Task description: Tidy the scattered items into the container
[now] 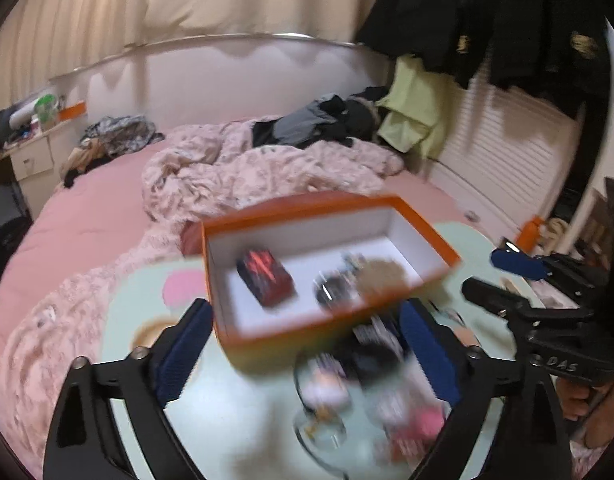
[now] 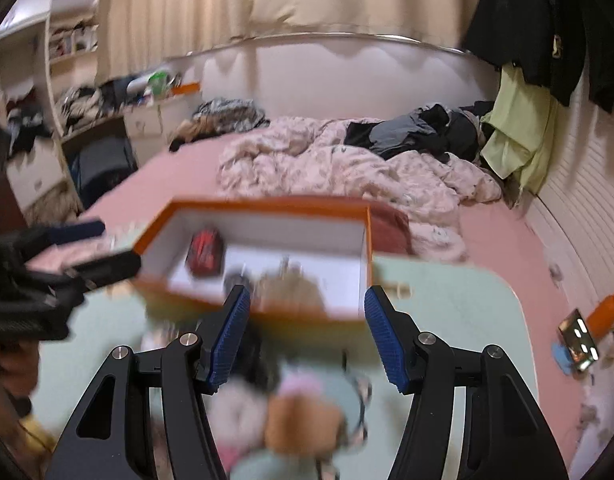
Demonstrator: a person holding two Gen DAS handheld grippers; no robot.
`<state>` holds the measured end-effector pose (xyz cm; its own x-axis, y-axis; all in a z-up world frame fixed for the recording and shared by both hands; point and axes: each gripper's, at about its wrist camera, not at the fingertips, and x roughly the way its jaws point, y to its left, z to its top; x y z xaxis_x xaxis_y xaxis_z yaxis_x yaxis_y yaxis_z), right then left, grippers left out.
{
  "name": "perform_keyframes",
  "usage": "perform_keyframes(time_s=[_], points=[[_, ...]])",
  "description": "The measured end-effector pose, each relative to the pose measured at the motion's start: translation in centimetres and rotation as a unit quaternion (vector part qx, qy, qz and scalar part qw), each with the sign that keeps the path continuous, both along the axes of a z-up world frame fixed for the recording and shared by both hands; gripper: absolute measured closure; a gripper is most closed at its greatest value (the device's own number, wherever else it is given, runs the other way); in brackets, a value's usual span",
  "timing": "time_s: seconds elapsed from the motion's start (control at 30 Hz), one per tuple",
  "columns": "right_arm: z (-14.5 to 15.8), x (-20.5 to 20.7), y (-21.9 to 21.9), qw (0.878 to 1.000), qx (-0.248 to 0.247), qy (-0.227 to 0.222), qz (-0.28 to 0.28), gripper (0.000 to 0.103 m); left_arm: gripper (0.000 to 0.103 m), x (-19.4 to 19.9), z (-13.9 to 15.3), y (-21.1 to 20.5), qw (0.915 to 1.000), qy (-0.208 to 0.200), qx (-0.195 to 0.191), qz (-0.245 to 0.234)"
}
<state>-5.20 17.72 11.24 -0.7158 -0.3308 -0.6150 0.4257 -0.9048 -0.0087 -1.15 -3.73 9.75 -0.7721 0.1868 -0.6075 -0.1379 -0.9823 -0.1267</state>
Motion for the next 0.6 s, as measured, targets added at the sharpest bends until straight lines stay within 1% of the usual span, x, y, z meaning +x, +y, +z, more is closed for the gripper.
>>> perform_keyframes(time_s=[0.1,0.13,0.2,0.27,0.37,0.4,0.47,0.5,0.6], points=[[-2.1,3.0,0.5,1.000,0.001,-0.019,0.004,0.040,0.006,2.7,-2.5,0.4,0.9990,-0.037,0.019,-0.018],[-3.3,4.2,0.7,0.999,-0.003,-0.033,0.007,0.040,0.006,3.6,-3.6,0.6,0.9987,-0.046,0.015,-0.018],[-4.8,5.1,1.2,0.999,-0.003,-0.050,0.001,0.040,0.006,5.1,-5.4,0.9,0.9985,-0.054,-0.004,-0.008],[-6.3,5.9,1.4,0.998,0.015,-0.063,-0.008,0.040,0.006,6.5,-7.1,1.1,0.9985,-0.047,-0.026,0.011],[-7.6,6.5,1.8,0.997,0.031,-0.062,-0.031,0.038,0.006,7.9,-8.9,1.4,0.9986,-0.018,-0.041,0.027],[-8.0,6.4,1.9,0.997,0.034,-0.067,-0.035,0.036,0.006,7.9,-9.5,1.5,0.9984,-0.018,-0.042,0.032],[-8.7,6.3,2.0,0.995,0.044,-0.071,-0.056,0.025,0.005,7.7,-10.2,2.1,0.9974,-0.021,-0.059,0.035],[-8.7,6.3,2.1,0.995,0.041,-0.067,-0.061,0.023,0.004,7.7,-10.2,2.5,0.9972,-0.016,-0.067,0.031],[-8.8,6.3,2.4,0.995,0.042,-0.070,-0.064,0.016,0.001,7.6,-10.3,3.1,0.9976,-0.014,-0.065,0.022]])
